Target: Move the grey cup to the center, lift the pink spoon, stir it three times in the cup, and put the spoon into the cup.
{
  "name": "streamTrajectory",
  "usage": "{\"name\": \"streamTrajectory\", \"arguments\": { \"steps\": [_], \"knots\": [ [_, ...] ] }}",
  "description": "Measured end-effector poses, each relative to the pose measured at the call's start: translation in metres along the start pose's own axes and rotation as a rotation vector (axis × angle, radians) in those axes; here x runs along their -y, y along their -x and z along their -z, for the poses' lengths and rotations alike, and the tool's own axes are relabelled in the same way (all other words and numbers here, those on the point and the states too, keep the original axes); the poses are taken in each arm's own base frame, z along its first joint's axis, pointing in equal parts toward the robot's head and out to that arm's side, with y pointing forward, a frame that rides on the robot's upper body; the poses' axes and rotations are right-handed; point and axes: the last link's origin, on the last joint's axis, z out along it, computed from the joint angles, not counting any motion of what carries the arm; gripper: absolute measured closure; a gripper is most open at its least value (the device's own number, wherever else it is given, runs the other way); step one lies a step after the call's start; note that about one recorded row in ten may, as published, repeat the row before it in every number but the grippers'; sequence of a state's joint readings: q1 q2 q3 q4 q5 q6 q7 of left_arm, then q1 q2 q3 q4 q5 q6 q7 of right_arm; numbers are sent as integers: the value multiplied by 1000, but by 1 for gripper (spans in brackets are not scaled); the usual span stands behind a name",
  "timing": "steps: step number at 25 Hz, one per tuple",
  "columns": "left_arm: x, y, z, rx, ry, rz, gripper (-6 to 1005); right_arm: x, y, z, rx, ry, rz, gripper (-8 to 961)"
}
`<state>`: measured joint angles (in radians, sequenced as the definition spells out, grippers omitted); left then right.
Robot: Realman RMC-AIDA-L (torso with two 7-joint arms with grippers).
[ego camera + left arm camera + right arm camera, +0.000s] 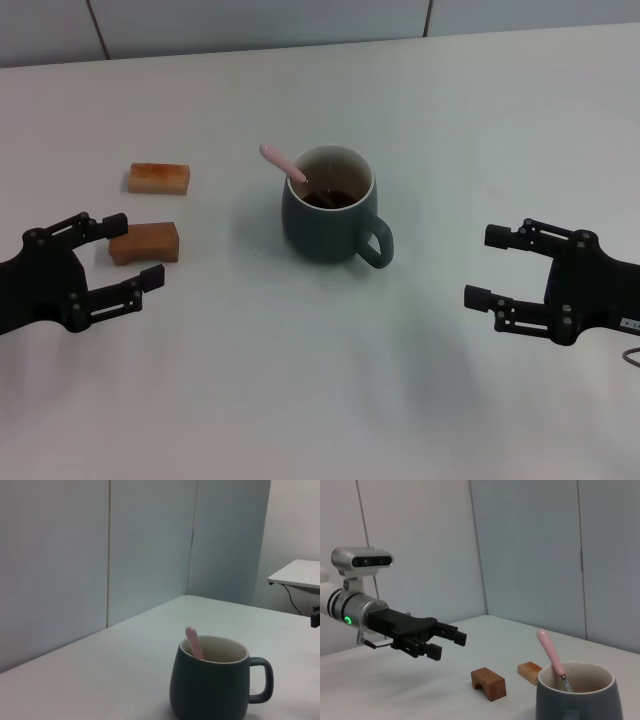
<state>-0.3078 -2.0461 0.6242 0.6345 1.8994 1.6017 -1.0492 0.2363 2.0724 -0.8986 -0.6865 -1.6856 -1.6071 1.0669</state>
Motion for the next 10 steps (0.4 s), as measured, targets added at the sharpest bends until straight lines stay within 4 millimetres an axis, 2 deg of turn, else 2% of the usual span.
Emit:
{"name": "streamTrajectory", "arguments": {
  "steps": [10],
  "knots": [
    [-1, 2, 0, -7, 1, 20, 191, 0, 1, 0, 1, 2, 1, 166]
  ]
}}
